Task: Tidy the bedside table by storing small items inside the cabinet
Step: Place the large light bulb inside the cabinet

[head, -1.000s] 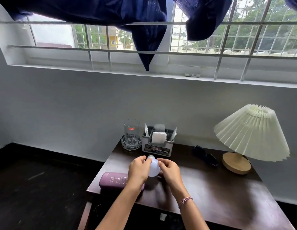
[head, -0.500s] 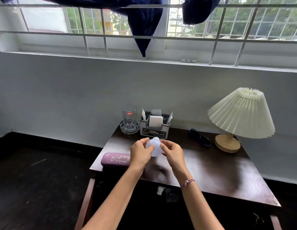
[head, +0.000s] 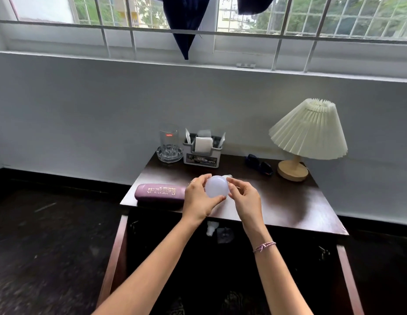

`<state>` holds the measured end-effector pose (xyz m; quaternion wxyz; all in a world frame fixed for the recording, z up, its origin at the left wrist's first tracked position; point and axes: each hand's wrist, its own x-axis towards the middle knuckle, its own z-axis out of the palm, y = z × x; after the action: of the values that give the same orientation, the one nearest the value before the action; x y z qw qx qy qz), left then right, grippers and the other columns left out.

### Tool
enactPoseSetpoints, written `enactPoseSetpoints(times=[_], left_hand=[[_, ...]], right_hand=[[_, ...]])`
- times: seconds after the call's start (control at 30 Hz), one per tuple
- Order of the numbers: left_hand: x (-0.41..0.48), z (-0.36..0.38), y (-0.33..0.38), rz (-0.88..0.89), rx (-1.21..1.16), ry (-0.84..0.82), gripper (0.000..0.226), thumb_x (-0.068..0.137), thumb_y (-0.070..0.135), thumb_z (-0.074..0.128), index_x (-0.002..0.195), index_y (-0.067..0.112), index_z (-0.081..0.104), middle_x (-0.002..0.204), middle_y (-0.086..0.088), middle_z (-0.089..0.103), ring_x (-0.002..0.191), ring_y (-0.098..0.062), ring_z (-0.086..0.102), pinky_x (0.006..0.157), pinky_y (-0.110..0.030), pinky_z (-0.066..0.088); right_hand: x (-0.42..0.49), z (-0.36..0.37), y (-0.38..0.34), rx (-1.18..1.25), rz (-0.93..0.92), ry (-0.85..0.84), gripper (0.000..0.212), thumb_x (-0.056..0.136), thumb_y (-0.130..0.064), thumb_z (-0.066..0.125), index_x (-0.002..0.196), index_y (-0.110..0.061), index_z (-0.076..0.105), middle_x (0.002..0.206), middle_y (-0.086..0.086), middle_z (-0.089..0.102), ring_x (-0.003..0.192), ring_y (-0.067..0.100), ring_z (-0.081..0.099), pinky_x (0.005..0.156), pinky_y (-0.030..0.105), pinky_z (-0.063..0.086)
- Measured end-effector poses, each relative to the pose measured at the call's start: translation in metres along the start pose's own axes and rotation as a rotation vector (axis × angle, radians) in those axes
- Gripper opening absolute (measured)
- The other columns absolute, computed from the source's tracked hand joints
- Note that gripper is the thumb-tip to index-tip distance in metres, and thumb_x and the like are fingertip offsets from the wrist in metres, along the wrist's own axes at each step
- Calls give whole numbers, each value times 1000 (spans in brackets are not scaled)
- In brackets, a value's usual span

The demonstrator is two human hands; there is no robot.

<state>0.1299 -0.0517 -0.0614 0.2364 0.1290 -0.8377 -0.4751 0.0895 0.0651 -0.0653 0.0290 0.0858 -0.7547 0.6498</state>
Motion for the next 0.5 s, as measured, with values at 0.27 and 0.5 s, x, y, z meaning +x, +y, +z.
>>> enactPoseSetpoints(times=[0.27, 0.5], left_hand=[[-23, 13, 5, 36, -99, -50, 67, 61, 19, 86, 121, 8, 58, 118, -8, 63, 105, -17, 61, 92, -27, 50], [-39, 11, 0, -50, -278, -200, 60, 62, 14, 85, 117, 12, 60, 114, -9, 61, 100, -18, 63, 84, -22, 51]], right_hand=[[-22, -40, 6, -2, -31, 83, 22, 91, -14, 58, 112, -12, 66, 114, 8, 66, 101, 19, 63, 96, 42, 50], [-30, -80, 33, 68, 115, 197, 36, 94, -18, 54, 128, -7, 55, 127, 8, 59, 101, 14, 61, 99, 38, 49]])
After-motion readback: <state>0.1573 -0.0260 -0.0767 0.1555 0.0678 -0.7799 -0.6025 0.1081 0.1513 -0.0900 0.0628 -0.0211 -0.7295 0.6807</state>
